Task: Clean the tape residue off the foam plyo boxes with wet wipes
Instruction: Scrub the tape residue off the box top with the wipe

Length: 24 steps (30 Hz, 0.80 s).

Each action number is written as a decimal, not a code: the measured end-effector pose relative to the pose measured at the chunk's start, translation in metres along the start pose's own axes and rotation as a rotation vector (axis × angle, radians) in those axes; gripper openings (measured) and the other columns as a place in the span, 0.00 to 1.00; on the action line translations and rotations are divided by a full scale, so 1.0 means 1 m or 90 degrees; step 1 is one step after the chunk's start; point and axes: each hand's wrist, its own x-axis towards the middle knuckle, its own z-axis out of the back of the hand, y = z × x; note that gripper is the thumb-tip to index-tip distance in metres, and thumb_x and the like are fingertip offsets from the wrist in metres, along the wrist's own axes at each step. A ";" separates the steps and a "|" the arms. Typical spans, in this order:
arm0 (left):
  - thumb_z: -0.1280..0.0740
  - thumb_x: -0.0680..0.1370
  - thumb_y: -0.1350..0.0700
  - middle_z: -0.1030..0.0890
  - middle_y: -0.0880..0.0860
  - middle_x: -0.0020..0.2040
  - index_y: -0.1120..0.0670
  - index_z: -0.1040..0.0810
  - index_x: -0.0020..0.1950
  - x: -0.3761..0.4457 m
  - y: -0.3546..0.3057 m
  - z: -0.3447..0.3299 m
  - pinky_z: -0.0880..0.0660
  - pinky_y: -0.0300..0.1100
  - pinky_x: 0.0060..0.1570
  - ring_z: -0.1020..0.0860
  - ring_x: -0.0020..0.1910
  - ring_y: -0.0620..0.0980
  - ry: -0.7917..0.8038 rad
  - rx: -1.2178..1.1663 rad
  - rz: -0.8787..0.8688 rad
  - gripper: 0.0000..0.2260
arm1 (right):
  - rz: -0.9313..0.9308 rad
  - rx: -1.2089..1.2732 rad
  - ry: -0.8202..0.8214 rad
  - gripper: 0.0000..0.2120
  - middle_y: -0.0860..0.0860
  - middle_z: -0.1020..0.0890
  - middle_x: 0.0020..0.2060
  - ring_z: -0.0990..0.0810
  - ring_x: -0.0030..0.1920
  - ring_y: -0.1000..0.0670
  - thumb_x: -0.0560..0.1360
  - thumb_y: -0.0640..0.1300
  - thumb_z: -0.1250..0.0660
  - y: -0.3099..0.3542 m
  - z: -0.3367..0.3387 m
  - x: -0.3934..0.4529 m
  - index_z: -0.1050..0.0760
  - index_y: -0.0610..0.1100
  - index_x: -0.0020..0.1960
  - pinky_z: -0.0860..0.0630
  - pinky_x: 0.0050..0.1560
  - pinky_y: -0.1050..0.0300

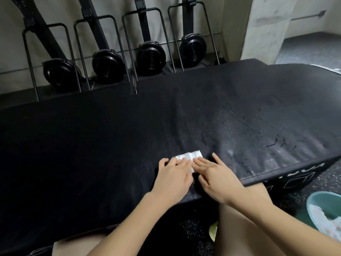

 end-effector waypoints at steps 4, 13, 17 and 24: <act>0.44 0.79 0.49 0.18 0.45 0.56 0.50 0.19 0.61 -0.034 -0.023 0.000 0.27 0.53 0.59 0.22 0.54 0.46 -0.030 -0.013 -0.022 0.18 | 0.021 -0.041 -0.062 0.27 0.56 0.21 0.67 0.25 0.70 0.55 0.74 0.48 0.45 -0.004 -0.020 -0.042 0.24 0.48 0.71 0.47 0.79 0.51; 0.47 0.79 0.48 0.18 0.46 0.59 0.50 0.19 0.61 -0.005 -0.007 0.000 0.28 0.55 0.62 0.21 0.56 0.48 -0.002 0.029 -0.008 0.20 | -0.026 0.002 0.014 0.29 0.60 0.35 0.77 0.44 0.79 0.60 0.79 0.48 0.52 -0.007 -0.006 -0.005 0.38 0.52 0.80 0.64 0.76 0.53; 0.49 0.78 0.49 0.17 0.46 0.53 0.50 0.17 0.55 0.014 -0.004 0.002 0.33 0.56 0.61 0.22 0.52 0.49 0.010 -0.004 0.036 0.20 | -0.047 0.015 0.015 0.28 0.59 0.37 0.79 0.46 0.79 0.60 0.80 0.48 0.52 -0.011 -0.004 0.010 0.39 0.53 0.80 0.65 0.77 0.53; 0.45 0.80 0.49 0.17 0.45 0.51 0.49 0.18 0.56 -0.027 -0.027 0.005 0.32 0.52 0.58 0.23 0.50 0.47 -0.032 -0.037 -0.013 0.17 | 0.025 -0.016 -0.082 0.28 0.57 0.20 0.65 0.27 0.70 0.57 0.74 0.50 0.47 -0.006 -0.014 -0.038 0.23 0.49 0.70 0.47 0.76 0.48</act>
